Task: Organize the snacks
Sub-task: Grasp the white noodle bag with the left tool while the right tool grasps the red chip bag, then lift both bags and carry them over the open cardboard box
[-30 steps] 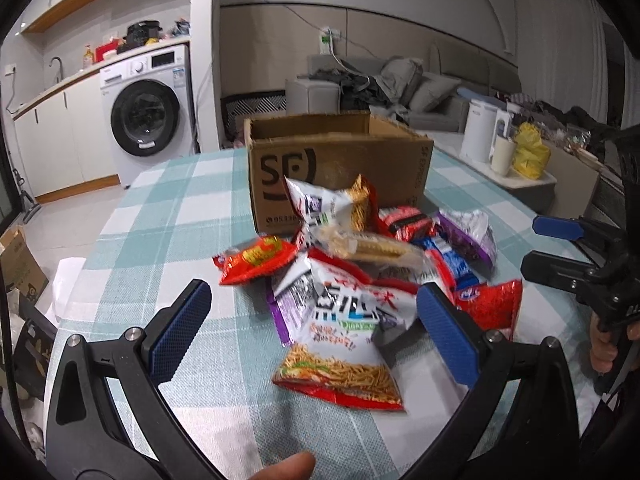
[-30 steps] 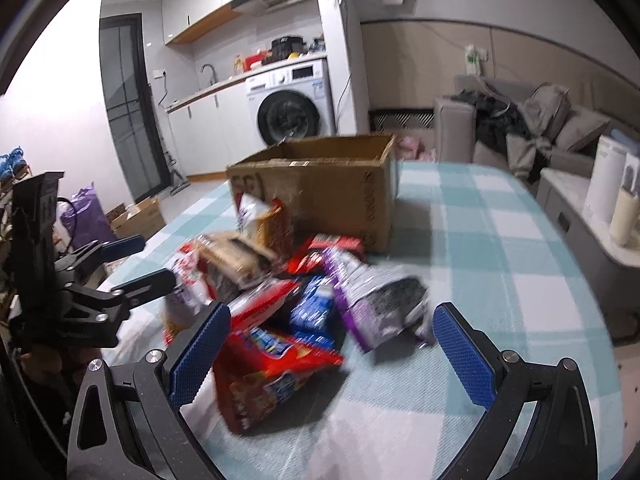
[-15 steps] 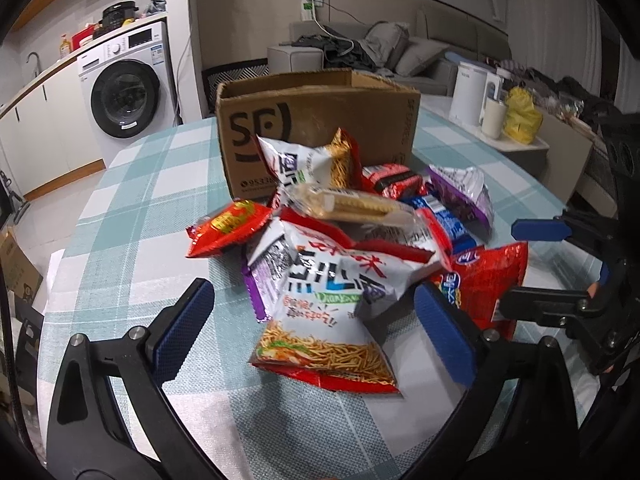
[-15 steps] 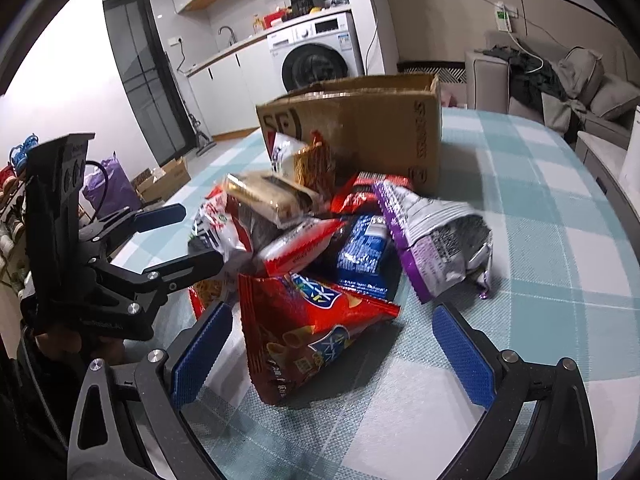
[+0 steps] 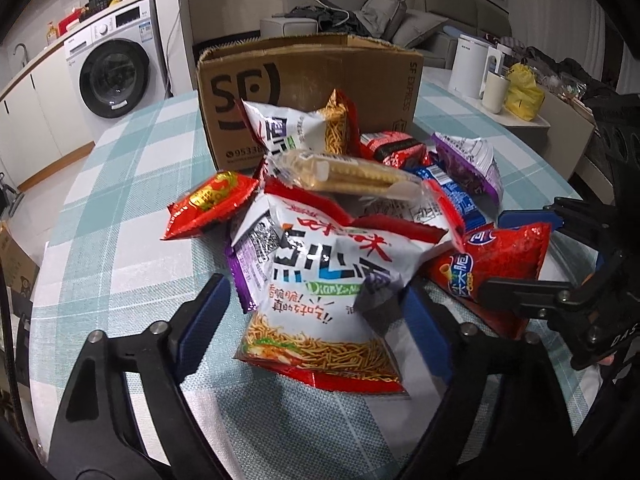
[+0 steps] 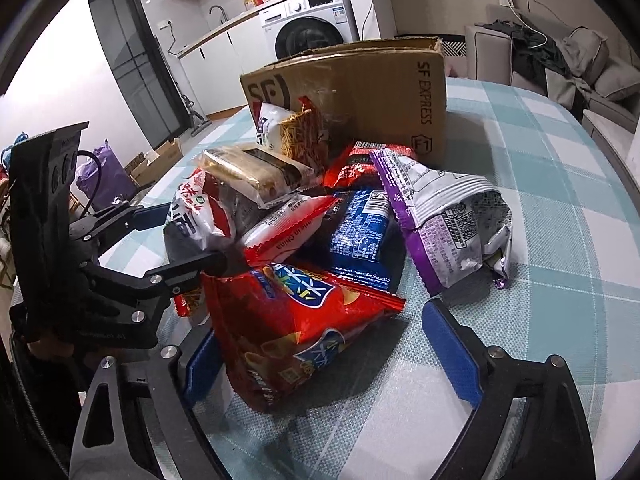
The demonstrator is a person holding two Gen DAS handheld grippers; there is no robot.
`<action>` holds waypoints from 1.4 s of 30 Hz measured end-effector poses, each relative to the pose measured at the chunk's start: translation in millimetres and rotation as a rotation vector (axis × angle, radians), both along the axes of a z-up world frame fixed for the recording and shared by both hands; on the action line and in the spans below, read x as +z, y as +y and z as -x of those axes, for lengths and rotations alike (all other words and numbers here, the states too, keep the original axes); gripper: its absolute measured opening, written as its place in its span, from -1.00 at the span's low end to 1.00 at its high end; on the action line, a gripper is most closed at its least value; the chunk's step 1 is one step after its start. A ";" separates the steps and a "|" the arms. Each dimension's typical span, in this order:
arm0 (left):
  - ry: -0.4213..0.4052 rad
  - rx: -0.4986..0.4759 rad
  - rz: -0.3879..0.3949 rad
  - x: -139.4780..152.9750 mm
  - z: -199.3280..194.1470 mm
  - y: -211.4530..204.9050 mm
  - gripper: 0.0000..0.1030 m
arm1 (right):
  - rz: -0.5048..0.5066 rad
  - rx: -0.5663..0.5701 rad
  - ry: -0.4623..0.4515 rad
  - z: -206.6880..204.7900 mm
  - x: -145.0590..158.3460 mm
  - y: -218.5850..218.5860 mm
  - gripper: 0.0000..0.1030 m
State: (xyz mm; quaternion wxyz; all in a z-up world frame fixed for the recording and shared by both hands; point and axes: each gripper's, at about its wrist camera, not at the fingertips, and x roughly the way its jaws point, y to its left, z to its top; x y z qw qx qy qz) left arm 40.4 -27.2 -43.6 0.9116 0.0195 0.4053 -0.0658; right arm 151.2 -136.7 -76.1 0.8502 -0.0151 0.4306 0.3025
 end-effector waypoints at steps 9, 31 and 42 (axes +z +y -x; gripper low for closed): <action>0.024 -0.008 0.016 -5.4 -5.9 4.4 0.18 | 0.022 0.006 0.004 -3.8 -3.6 6.3 0.73; -0.033 0.000 0.088 6.8 10.7 13.8 -0.03 | -0.026 0.006 -0.019 7.7 2.8 -8.2 0.12; -0.076 -0.005 0.083 20.3 21.4 6.9 -0.08 | -0.047 0.006 -0.038 15.5 6.4 -18.0 -0.13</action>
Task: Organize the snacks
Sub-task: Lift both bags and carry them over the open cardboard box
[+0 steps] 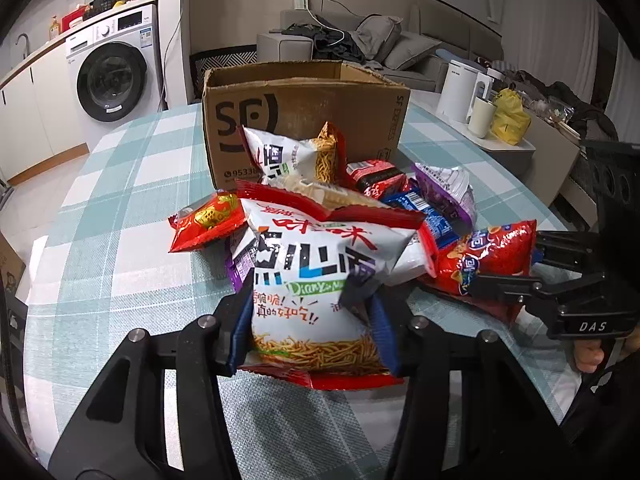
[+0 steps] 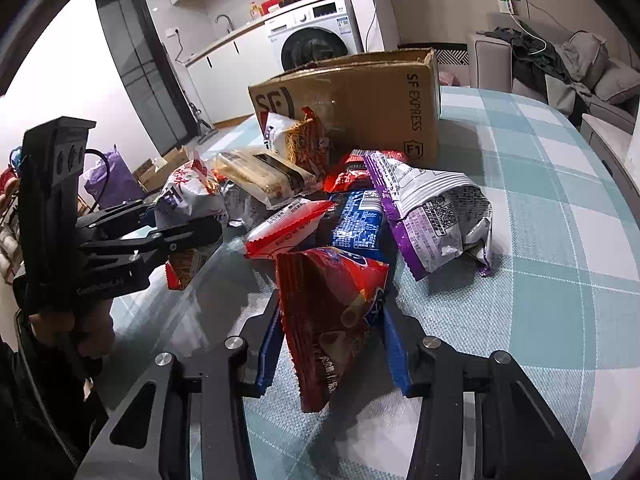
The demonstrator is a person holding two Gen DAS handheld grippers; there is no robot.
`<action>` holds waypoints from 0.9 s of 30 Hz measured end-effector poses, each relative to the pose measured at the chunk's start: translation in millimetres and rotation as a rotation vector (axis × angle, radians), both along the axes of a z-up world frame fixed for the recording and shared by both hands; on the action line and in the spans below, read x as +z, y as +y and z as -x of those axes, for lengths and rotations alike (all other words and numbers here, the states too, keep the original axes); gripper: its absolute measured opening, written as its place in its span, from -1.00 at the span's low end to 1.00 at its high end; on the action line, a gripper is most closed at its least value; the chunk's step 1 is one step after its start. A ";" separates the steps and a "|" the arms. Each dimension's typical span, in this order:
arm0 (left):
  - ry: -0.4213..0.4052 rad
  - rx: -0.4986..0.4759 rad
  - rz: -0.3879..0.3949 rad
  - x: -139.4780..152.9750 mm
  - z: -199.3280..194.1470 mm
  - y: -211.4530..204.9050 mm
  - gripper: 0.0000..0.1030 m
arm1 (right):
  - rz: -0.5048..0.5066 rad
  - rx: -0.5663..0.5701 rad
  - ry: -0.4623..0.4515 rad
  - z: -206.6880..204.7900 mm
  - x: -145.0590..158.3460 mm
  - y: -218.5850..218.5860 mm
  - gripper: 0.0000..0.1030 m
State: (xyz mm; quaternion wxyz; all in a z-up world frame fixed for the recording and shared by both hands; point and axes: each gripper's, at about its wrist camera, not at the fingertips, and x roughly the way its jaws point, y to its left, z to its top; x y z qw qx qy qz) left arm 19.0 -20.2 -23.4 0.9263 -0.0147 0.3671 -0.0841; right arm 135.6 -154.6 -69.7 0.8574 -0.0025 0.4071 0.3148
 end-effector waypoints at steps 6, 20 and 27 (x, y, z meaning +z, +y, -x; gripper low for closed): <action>-0.028 0.008 0.000 10.2 6.7 -2.0 -0.09 | -0.023 0.004 -0.024 11.2 8.8 -9.4 -0.15; -0.112 0.045 0.015 47.0 18.3 4.0 -0.09 | -0.101 -0.018 -0.156 21.8 56.7 -21.3 -0.15; -0.157 0.073 0.016 70.6 15.7 9.3 -0.09 | -0.137 -0.038 -0.215 13.6 79.2 -23.7 -0.15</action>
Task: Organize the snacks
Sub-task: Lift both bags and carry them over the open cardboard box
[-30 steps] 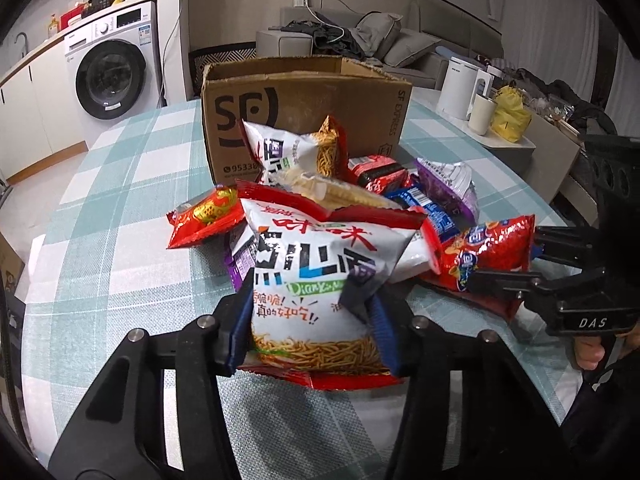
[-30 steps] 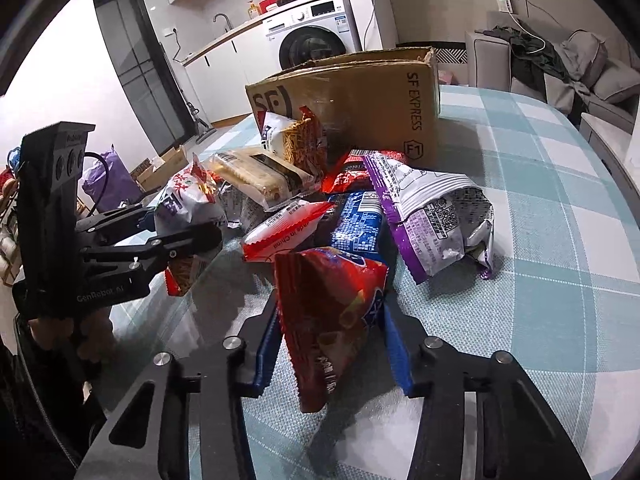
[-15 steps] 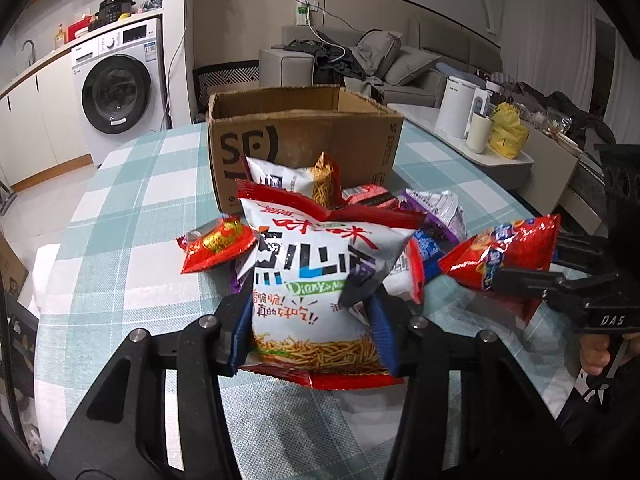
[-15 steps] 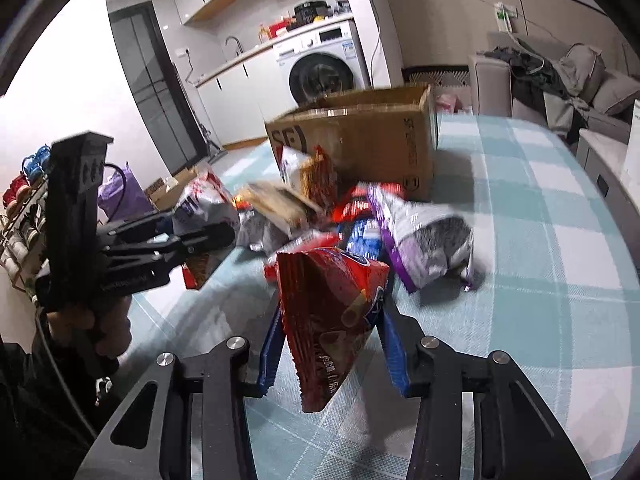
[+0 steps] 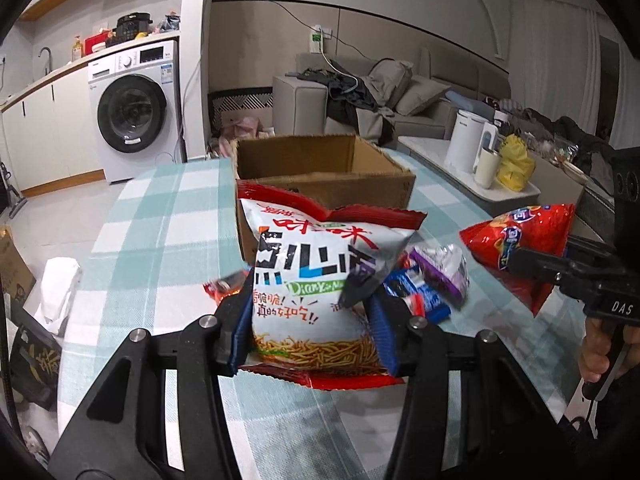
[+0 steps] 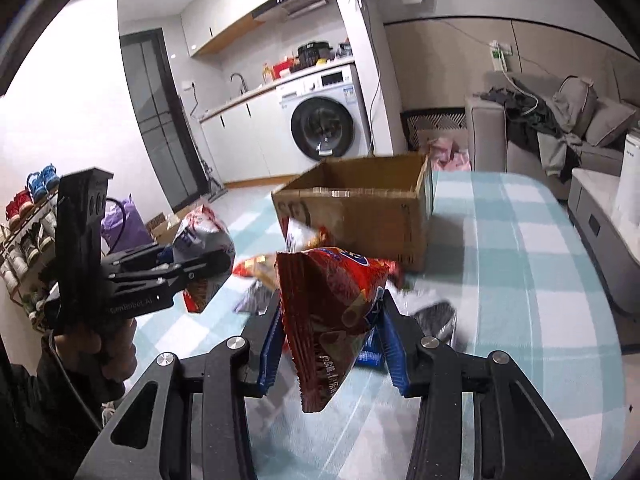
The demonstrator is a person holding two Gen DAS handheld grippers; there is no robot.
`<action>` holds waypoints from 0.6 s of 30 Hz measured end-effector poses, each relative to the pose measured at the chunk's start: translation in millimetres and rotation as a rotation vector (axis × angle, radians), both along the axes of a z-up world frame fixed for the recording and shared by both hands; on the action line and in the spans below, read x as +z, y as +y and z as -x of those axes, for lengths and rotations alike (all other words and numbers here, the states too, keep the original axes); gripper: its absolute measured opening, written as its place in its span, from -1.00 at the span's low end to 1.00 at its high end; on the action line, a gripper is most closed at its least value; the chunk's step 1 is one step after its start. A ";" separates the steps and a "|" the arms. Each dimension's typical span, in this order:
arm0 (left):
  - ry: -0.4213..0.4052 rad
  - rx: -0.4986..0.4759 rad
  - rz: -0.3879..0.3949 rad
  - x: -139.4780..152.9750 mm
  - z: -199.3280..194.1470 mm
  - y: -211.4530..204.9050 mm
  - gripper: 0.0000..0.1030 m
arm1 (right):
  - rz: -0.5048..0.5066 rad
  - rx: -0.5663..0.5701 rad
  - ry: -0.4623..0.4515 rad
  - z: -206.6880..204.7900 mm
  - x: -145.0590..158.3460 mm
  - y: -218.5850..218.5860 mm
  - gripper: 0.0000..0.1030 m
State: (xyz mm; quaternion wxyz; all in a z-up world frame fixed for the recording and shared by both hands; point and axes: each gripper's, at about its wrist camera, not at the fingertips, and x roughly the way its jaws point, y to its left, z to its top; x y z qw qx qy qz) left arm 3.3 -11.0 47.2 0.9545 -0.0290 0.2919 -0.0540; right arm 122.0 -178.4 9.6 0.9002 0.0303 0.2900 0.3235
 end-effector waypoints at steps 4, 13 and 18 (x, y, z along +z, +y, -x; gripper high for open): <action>-0.019 0.010 -0.003 12.0 -3.7 2.7 -0.09 | -0.019 -0.011 -0.029 -7.7 11.5 -0.2 -0.15; -0.056 0.036 0.009 32.7 -22.9 11.9 -0.09 | -0.057 -0.051 -0.054 -28.2 29.4 -0.9 -0.15; -0.073 0.050 0.012 42.7 -36.0 17.1 -0.09 | -0.077 -0.073 -0.063 -42.5 41.1 -1.4 -0.15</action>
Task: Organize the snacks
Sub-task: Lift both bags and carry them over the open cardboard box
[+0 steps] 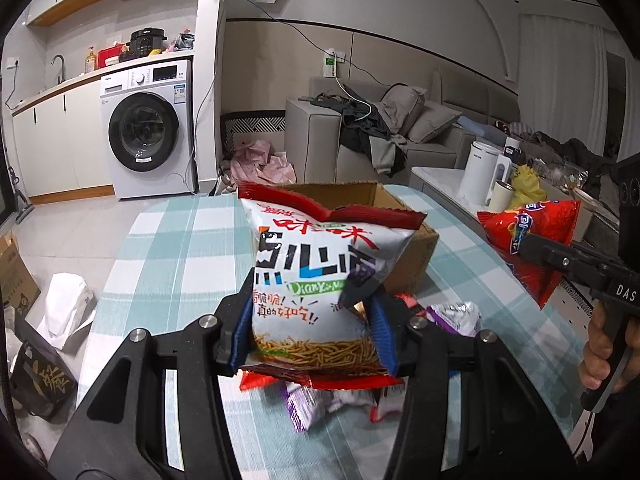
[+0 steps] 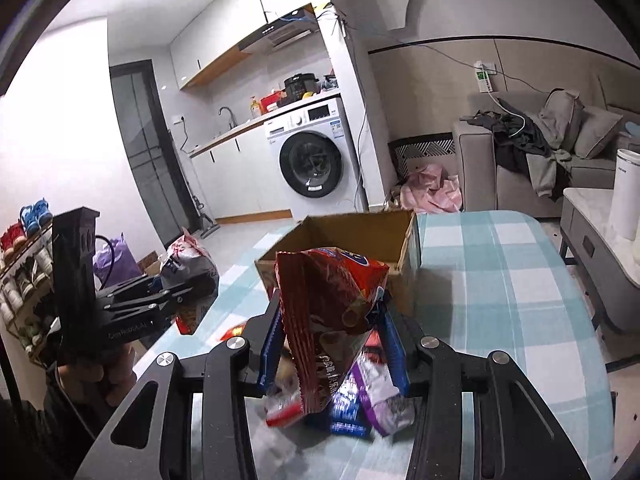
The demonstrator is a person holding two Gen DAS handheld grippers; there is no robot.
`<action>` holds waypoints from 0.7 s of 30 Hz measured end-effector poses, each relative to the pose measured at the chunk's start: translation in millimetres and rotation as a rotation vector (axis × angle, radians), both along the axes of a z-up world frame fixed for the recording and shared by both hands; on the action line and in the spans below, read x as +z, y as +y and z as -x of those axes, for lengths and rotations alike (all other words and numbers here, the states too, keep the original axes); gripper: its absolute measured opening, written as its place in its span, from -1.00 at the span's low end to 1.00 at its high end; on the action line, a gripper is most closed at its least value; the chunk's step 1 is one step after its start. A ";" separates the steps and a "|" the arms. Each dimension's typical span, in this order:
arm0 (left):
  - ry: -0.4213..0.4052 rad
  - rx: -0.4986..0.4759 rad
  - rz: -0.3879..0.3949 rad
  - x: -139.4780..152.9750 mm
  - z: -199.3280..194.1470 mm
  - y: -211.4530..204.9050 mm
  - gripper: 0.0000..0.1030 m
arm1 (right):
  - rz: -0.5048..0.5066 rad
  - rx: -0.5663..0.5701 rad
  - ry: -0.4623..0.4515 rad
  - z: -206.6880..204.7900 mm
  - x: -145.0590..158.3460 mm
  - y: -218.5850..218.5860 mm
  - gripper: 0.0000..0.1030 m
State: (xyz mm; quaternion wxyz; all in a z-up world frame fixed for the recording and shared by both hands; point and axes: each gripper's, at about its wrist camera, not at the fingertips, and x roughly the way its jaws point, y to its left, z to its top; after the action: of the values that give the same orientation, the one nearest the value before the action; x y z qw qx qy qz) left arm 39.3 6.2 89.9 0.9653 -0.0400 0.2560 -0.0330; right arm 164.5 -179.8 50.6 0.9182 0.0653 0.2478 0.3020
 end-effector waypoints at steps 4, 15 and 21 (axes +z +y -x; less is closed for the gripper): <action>-0.008 0.008 -0.004 7.0 -10.8 3.5 -0.09 | 0.001 -0.005 -0.006 -8.1 6.2 3.0 -0.15; -0.019 0.016 -0.004 17.9 -48.5 12.3 -0.09 | -0.010 -0.014 0.004 -40.5 12.9 9.5 -0.15; -0.020 0.015 0.000 18.7 -50.5 14.3 -0.09 | -0.018 -0.020 0.013 -52.9 14.1 13.7 -0.15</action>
State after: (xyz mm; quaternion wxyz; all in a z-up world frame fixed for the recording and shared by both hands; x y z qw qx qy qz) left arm 89.7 20.4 108.6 0.9680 -0.0417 0.2459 -0.0261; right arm 217.4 -166.1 64.7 0.9189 0.0778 0.2505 0.2946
